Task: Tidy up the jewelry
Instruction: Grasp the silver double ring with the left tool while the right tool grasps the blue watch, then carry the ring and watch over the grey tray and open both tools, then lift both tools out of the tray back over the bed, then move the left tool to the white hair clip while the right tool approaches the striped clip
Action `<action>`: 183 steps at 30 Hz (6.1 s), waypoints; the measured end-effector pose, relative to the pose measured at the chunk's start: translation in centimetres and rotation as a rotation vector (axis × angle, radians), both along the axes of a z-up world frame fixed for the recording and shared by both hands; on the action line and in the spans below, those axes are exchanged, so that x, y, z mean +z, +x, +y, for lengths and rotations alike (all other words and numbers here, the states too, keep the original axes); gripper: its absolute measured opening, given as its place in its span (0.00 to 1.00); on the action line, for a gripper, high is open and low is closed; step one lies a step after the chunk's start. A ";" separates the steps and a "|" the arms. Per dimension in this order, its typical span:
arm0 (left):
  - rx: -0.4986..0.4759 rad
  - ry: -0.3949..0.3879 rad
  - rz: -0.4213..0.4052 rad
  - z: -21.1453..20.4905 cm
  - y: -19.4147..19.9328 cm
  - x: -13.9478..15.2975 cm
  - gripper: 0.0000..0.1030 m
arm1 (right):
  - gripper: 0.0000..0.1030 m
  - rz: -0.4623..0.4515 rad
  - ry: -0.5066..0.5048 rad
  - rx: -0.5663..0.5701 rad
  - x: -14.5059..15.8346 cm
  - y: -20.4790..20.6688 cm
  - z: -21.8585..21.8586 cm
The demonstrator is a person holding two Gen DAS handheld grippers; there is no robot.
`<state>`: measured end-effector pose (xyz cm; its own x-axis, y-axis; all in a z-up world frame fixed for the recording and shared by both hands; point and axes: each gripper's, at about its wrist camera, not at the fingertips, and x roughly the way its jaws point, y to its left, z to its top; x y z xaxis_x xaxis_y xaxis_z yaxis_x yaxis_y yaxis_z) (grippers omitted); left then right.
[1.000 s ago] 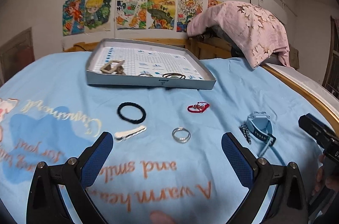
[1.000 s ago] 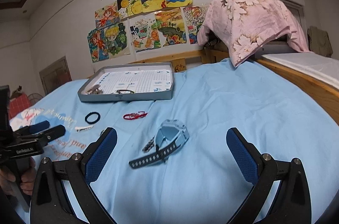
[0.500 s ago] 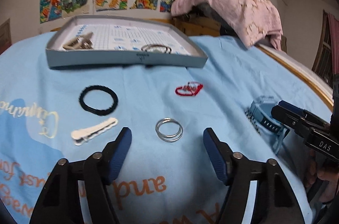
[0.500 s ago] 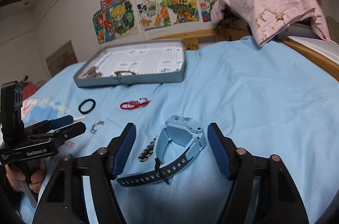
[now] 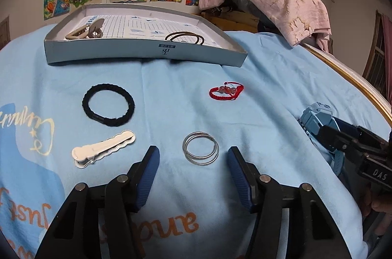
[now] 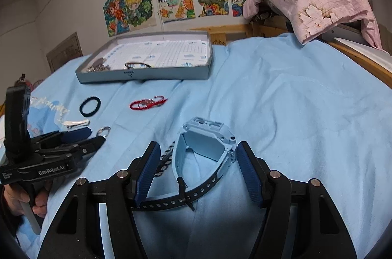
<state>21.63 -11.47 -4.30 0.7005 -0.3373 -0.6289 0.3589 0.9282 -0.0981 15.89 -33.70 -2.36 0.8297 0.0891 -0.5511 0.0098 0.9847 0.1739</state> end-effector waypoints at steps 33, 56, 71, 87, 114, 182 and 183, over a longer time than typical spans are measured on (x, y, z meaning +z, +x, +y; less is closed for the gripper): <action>-0.004 0.018 -0.124 -0.6 -2.2 1.4 0.26 | 0.36 -0.063 0.036 0.010 0.0 -0.3 0.0; 0.022 0.008 -0.152 1.0 1.4 8.1 0.26 | 0.35 -0.187 0.134 0.081 4.0 0.4 -0.5; 0.166 0.032 -0.154 1.7 16.0 10.1 0.26 | 0.35 -0.131 0.139 0.067 6.6 18.4 2.4; 0.223 0.070 -0.193 1.0 16.2 8.5 0.83 | 0.45 0.040 0.153 0.030 3.0 22.8 3.2; 0.317 -0.162 -0.448 6.1 -7.2 14.8 1.00 | 0.98 -0.460 0.028 0.017 14.2 -3.9 2.2; 0.076 -0.044 -0.113 5.7 -0.8 2.7 0.93 | 0.61 0.007 0.254 -0.017 -2.3 1.1 2.7; 0.071 -0.045 -0.101 5.7 -0.5 2.4 0.90 | 0.61 0.012 0.245 -0.018 -2.5 1.2 2.9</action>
<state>21.16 -5.79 -1.95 0.7828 -0.3108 -0.5391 0.3028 0.9471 -0.1063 17.08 -30.82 -4.81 0.8261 0.2066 -0.5243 0.0303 0.9127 0.4074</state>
